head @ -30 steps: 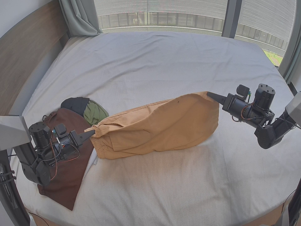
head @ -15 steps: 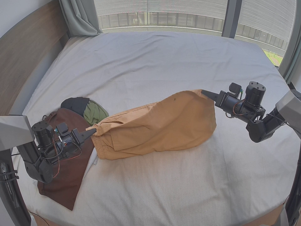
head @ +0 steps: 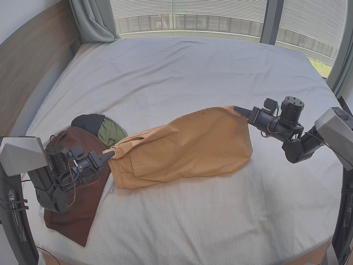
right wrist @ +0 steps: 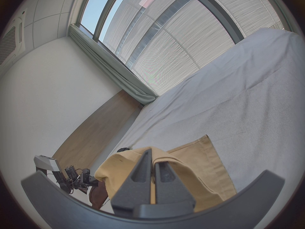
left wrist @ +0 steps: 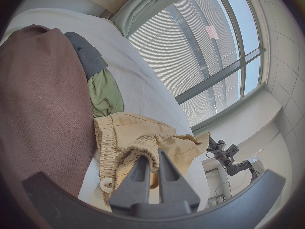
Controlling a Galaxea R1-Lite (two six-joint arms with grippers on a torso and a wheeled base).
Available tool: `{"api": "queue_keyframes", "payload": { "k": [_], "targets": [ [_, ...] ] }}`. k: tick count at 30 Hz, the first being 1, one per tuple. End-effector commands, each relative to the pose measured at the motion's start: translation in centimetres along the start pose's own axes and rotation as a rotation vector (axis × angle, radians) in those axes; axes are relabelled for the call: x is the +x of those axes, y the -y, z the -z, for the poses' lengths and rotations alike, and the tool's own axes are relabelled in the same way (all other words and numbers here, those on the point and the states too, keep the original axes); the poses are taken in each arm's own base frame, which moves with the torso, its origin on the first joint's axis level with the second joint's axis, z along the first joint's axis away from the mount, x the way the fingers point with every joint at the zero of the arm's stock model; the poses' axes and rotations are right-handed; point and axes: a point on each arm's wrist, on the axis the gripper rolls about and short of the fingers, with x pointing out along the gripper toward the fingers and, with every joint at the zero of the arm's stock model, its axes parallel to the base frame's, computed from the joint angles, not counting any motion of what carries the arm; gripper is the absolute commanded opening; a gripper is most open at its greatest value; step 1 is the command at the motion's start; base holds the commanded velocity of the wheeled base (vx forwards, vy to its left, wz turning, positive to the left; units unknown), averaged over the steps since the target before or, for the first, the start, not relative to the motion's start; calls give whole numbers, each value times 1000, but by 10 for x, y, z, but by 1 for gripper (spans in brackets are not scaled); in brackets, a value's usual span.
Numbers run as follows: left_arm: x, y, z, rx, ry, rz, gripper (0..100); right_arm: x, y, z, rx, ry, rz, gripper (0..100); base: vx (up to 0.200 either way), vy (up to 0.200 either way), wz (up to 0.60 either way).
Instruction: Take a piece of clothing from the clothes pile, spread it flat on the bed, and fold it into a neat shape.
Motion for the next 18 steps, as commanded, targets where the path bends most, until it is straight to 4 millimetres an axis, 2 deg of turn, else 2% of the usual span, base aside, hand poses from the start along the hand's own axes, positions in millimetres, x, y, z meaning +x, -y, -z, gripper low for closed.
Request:
{"api": "queue_keyframes", "payload": {
  "k": [1, 8, 18],
  "targets": [
    [6, -9, 6, -13, -13, -16, 0, 7, 10, 8, 5, -5, 8, 0, 0, 0, 0],
    [9, -13, 4, -8, -3, -17, 0, 20, 24, 16, 10, -11, 13, 0, 0, 0, 0],
    [15, -18, 5, -4, 15, -33, 0, 30, 29, 17, 1, 13, 22, 0, 0, 0, 0]
  ]
}}
